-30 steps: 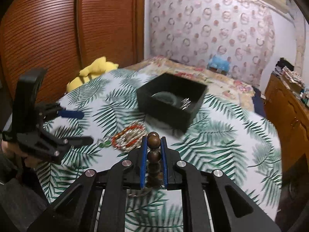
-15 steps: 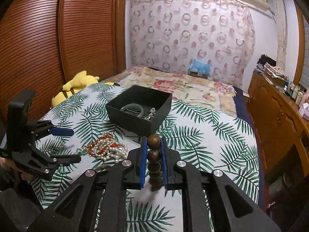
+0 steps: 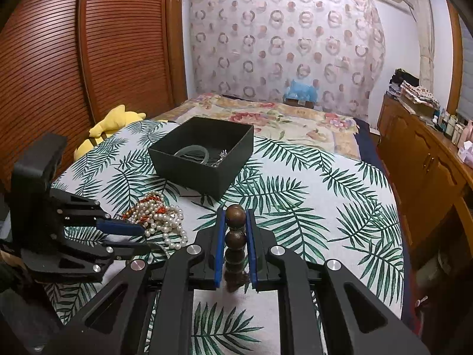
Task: Organize jewelry
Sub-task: 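Grasp the silver bangle with the left tool while the right tool holds the bracelet, then release the silver bangle into the black box with the left tool while the right tool drops the bracelet in, then grasp the green pendant chain with the left tool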
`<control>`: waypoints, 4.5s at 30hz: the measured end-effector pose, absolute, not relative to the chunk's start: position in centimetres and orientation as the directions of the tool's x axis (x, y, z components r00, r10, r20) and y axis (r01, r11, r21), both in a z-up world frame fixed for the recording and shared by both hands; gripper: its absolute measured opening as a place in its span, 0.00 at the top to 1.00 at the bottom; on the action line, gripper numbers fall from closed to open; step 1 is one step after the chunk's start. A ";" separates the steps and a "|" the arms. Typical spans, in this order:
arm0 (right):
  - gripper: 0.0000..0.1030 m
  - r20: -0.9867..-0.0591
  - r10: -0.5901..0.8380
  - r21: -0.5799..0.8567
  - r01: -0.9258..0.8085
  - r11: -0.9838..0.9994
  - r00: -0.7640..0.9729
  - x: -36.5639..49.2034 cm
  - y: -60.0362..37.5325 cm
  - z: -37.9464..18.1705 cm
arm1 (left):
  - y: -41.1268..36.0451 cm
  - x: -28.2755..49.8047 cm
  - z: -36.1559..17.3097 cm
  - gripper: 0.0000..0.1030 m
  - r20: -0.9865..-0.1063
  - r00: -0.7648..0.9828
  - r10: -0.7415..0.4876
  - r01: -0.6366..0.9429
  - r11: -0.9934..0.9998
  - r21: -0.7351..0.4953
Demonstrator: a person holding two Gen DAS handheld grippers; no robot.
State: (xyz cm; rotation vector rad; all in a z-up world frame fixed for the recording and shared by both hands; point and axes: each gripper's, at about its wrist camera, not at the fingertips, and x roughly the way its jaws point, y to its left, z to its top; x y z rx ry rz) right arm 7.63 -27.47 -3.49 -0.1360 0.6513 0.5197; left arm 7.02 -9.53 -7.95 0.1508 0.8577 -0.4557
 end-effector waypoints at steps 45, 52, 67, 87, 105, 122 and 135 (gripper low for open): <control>0.85 -0.526 0.473 -0.007 -0.560 0.829 0.707 11.1 -23.6 2.8 | -3.5 10.7 -1.3 0.96 -0.605 0.756 -0.249 0.291 0.956 -0.030; 0.85 -0.507 0.480 -0.014 -0.564 0.826 0.716 12.4 -22.6 4.4 | -2.4 12.5 -0.5 0.96 -0.601 0.770 -0.214 0.253 0.967 -0.021; 0.85 -0.536 0.450 -0.010 -0.539 0.842 0.714 18.3 -21.6 5.6 | -2.2 18.4 -1.6 0.96 -0.631 0.752 -0.189 0.213 0.976 -0.038; 0.85 -0.573 0.473 0.007 -0.572 0.820 0.670 20.7 -18.0 2.6 | -0.5 15.9 -1.5 0.80 -0.617 0.768 -0.171 0.189 0.981 -0.035; 0.78 -0.575 0.496 0.023 -0.593 0.805 0.650 16.4 -18.1 0.1 | 0.3 8.6 -4.3 0.62 -0.645 0.739 -0.195 0.213 0.976 -0.052; 0.78 -0.695 0.459 0.023 -0.620 0.784 0.554 10.0 -20.9 -7.0 | 0.8 5.7 -6.5 0.45 -0.692 0.697 -0.189 0.210 0.976 -0.056; 0.78 -0.761 0.421 0.004 -0.646 0.763 0.493 10.1 -19.8 -9.4 | -0.6 4.9 -7.7 0.40 -0.726 0.660 -0.193 0.244 0.969 -0.036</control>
